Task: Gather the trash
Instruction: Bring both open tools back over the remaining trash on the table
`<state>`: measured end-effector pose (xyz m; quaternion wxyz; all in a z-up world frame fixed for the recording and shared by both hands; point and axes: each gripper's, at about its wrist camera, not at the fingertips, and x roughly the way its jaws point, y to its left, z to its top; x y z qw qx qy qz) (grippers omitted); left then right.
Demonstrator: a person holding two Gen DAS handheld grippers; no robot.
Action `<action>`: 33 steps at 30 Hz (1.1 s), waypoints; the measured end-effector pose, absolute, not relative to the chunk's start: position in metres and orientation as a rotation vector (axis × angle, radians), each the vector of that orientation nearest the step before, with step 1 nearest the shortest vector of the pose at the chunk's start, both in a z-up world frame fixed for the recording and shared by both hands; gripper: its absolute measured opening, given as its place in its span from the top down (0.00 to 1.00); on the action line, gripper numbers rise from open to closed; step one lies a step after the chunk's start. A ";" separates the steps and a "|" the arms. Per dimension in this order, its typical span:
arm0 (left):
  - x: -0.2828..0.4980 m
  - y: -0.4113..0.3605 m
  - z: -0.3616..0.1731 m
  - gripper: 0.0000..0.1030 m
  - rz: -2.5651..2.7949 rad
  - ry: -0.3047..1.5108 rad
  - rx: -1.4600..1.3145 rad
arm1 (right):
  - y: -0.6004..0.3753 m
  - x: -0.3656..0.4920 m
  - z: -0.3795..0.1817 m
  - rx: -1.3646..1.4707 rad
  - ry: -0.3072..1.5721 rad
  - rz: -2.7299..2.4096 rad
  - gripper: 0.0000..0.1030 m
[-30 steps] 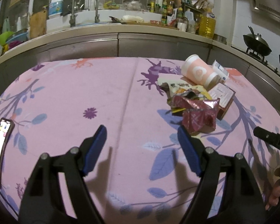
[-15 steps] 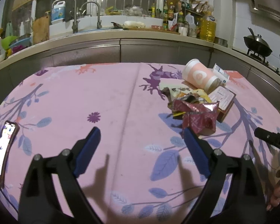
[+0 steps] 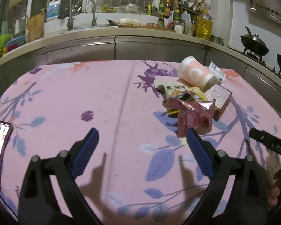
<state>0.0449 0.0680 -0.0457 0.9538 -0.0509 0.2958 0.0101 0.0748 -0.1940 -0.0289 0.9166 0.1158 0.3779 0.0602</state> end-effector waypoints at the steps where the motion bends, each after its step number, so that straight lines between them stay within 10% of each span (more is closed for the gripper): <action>1: 0.045 0.068 -0.046 0.12 0.017 0.602 -0.105 | -0.194 0.075 -0.029 0.234 0.779 0.122 0.32; 33: 0.050 0.057 -0.053 0.12 0.226 0.684 -0.010 | -0.217 0.070 -0.030 0.432 0.728 0.240 0.25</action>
